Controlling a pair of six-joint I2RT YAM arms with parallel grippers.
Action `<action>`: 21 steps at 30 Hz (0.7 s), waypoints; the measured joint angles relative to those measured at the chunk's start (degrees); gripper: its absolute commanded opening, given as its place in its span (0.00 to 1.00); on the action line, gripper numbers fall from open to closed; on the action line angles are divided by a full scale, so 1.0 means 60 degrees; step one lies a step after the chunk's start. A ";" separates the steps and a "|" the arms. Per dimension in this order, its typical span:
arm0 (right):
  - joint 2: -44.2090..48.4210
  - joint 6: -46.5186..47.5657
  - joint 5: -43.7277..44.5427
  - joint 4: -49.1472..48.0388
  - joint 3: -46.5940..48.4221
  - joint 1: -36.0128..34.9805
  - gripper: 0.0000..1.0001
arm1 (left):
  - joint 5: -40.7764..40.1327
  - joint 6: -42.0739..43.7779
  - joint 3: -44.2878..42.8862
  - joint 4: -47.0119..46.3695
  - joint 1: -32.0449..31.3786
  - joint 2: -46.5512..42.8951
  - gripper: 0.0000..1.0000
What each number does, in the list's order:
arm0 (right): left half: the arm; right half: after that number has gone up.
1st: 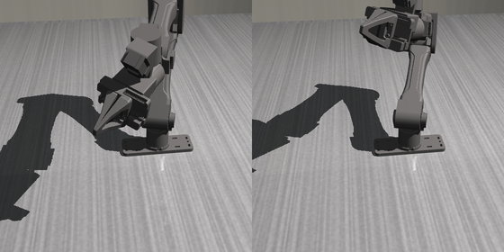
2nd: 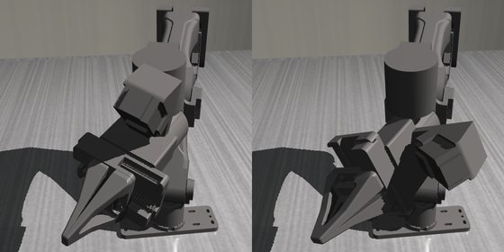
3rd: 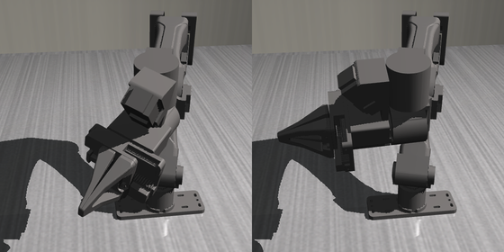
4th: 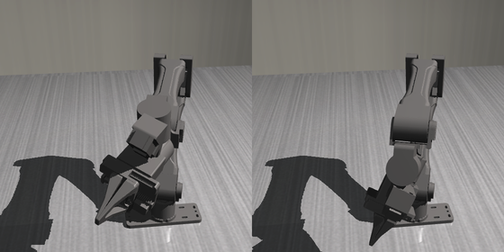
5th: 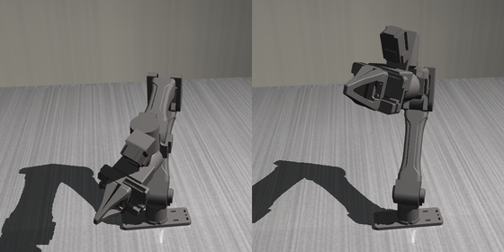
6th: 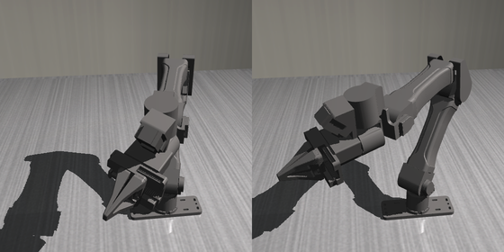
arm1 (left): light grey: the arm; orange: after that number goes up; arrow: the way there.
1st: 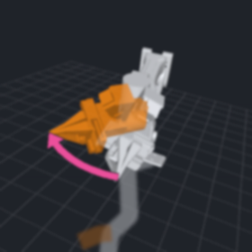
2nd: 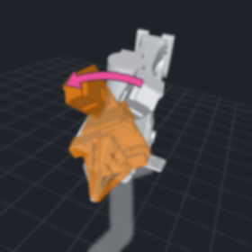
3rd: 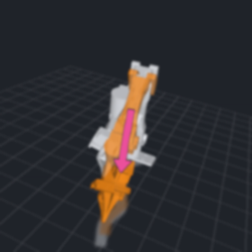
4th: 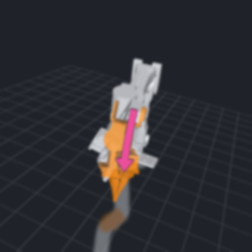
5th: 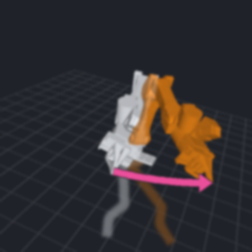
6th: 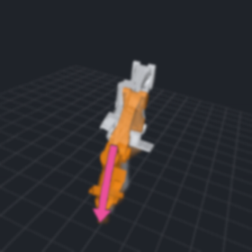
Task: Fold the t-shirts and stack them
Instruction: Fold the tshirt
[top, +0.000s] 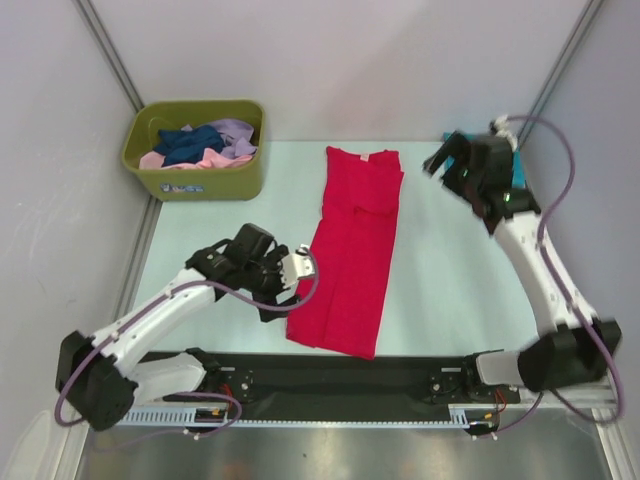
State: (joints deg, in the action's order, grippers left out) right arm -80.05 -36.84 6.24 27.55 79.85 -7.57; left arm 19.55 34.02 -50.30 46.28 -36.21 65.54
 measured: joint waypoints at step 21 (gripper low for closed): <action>0.2750 -0.5763 0.0208 0.1009 -0.7868 -0.9067 0.54 | -0.0146 -0.0925 0.0834 -0.0780 0.0783 -0.1446 1.00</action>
State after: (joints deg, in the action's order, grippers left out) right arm -63.55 -71.42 7.49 33.61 32.64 -61.98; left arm 18.68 28.47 -45.30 41.60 -31.51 56.86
